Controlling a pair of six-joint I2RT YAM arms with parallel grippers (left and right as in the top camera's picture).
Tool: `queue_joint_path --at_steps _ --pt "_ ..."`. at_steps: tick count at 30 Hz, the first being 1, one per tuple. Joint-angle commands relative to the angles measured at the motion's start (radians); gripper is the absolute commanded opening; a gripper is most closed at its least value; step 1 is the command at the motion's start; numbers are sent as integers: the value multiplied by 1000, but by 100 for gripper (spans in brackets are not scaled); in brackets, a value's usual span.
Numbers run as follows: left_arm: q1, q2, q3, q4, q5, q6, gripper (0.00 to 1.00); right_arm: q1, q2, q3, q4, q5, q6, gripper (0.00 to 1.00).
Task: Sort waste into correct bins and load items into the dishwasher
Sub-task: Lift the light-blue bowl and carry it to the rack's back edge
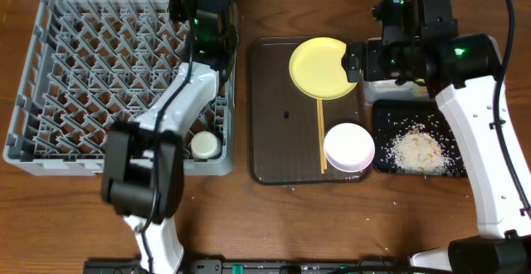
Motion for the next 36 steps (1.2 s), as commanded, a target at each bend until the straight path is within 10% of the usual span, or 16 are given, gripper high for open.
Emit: queue_joint_path --at_steps 1,36 --pt "27 84 6 79 -30 162 7 -4 -17 14 0 2 7 99" --pt "100 258 6 141 105 94 8 -4 -17 14 0 2 7 99"
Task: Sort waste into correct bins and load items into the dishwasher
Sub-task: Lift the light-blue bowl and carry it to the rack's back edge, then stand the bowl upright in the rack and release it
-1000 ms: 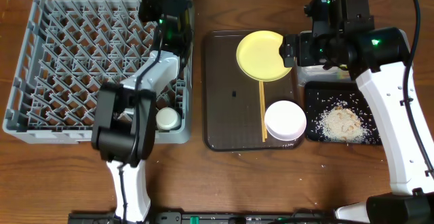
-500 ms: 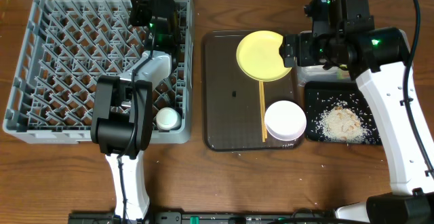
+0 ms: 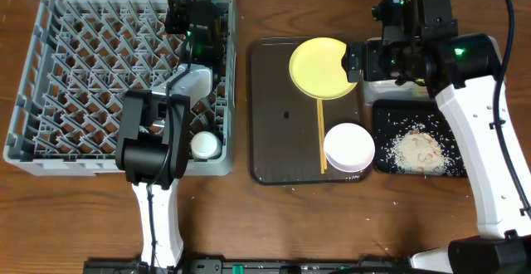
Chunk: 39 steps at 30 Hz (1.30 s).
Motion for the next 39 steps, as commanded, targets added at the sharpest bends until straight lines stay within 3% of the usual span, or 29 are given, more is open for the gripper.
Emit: queue_joint_path --at_steps 1,9,12,17,23,30,39 --pt "0 16 7 3 -2 -9 8 -4 -17 14 0 3 7 99" --pt "-49 16 6 -129 -2 18 15 -4 -17 14 0 3 7 99" --pt "-74 16 6 -178 -37 17 24 -4 -17 14 0 3 7 99" --pt "-117 15 6 -182 -104 18 37 -4 -17 14 0 3 7 99" --pt "-146 14 6 -197 -119 7 42 -4 -17 14 0 3 7 99" --pt "-148 12 6 -222 -146 -37 52 -4 -17 14 0 3 7 99" --pt "-151 -53 6 -245 -143 -132 73 -4 -17 14 0 3 7 99"
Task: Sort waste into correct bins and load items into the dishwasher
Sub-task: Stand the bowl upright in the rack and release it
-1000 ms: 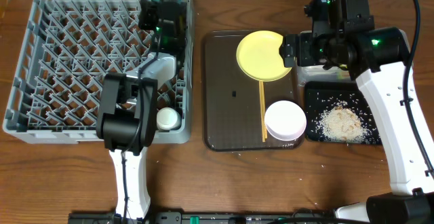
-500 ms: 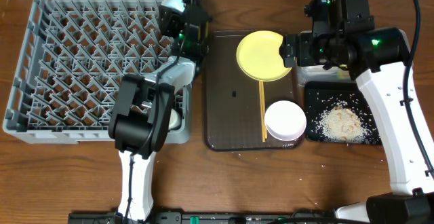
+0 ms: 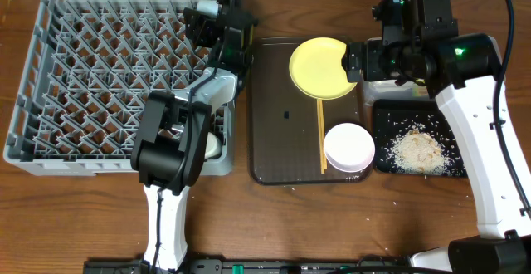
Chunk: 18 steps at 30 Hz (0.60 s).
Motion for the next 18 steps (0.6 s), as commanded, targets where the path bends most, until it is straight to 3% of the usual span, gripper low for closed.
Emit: queue_joint_path --at_steps 1,8,14,18 --pt "-16 -57 3 -27 19 -92 75 -4 -17 14 0 3 7 99" --pt "-31 -217 3 -291 171 -326 85 -4 -17 14 0 3 7 99" --pt "-31 -423 3 -635 556 -609 85 -4 -17 14 0 3 7 99" --pt "-32 -521 3 -822 755 -735 85 -3 -17 14 0 3 7 99"
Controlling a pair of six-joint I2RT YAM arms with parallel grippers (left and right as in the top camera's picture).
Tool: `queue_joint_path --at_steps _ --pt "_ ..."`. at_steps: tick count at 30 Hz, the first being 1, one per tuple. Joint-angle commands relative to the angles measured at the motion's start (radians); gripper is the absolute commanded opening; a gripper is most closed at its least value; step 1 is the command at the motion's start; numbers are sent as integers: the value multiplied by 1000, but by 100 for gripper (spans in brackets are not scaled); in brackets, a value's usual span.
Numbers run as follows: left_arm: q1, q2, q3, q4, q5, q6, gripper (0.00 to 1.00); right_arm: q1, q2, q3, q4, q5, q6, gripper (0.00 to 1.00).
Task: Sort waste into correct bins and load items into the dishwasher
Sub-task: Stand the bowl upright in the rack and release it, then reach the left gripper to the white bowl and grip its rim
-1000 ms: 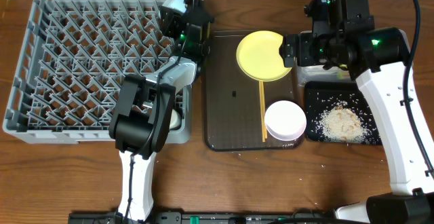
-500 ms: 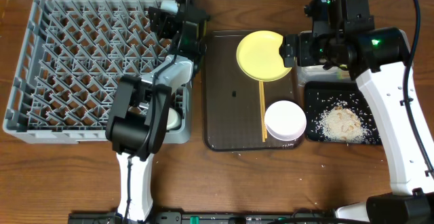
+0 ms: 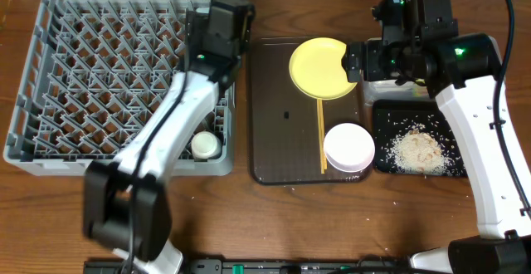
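In the overhead view my left gripper hangs over the far right corner of the grey dish rack; its fingers are hidden under its own body. A white cup sits in the rack's near right corner. My right gripper is at the right rim of the yellow plate on the brown tray; its fingers cannot be made out. A pair of wooden chopsticks and a white bowl also lie on the tray.
A black tray holding rice scraps stands right of the brown tray. A white container shows partly under the right arm. The left forearm crosses the rack's right side.
The left arm's links have shifted: the forearm now stretches from the near left up across the rack, while its gripper stays over the rack's far right corner. The right arm and the dishes are unchanged.
The left gripper first hung over the rack's far right part, the white cup lying in the rack's near corner. It then stood nearer the brown tray's edge, where it remains with the arm reposed. The right gripper stayed at the yellow plate's rim throughout.
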Motion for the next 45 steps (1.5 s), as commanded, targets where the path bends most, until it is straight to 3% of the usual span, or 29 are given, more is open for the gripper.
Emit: queue_joint_path --at_steps 1,8,14,22,31,45 --pt "1 -67 5 -114 270 -204 85 -3 -17 14 0 3 7 99" --pt "-9 -106 5 -389 481 -367 84 -3 -17 14 0 3 8 99" --pt "-72 -102 -9 -483 510 -413 83 -3 -17 14 14 3 8 99" --pt "-137 -100 -64 -484 510 -518 83 -41 -32 19 51 2 13 99" --pt "-245 -99 -118 -392 510 -566 82 -280 -135 36 65 -55 95 99" --pt "-461 84 -119 -247 521 -529 76 -338 -157 34 26 -54 94 99"
